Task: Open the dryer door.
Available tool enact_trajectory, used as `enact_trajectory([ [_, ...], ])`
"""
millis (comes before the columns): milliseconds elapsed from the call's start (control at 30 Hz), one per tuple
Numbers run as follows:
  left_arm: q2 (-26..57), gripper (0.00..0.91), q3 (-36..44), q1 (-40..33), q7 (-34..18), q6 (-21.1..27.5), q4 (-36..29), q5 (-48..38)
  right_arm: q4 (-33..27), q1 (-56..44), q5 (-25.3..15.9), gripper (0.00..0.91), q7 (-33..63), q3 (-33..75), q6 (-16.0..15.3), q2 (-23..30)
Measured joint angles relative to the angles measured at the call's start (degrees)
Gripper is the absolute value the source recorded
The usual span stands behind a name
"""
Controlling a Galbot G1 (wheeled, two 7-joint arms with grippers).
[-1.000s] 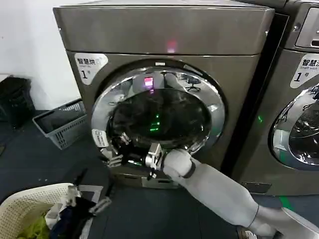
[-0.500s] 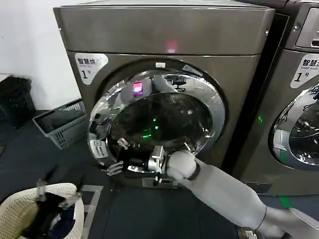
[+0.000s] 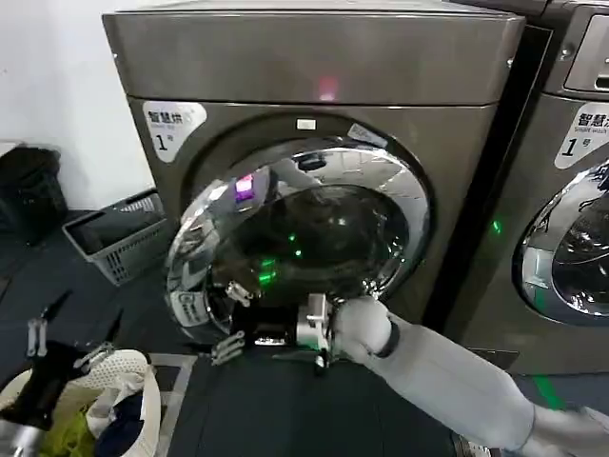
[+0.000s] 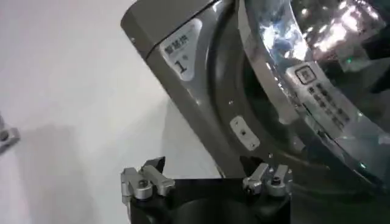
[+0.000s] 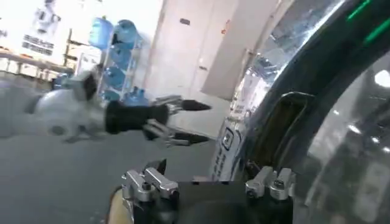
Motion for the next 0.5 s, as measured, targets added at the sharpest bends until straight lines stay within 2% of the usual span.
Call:
enact_trajectory([
  [500, 9.93, 0.907, 8.99, -7.36, 0.27, 3.53, 4.12, -3.45, 8.18, -4.16, 0.74, 0.907, -9.60, 3.90, 1.98, -7.81],
])
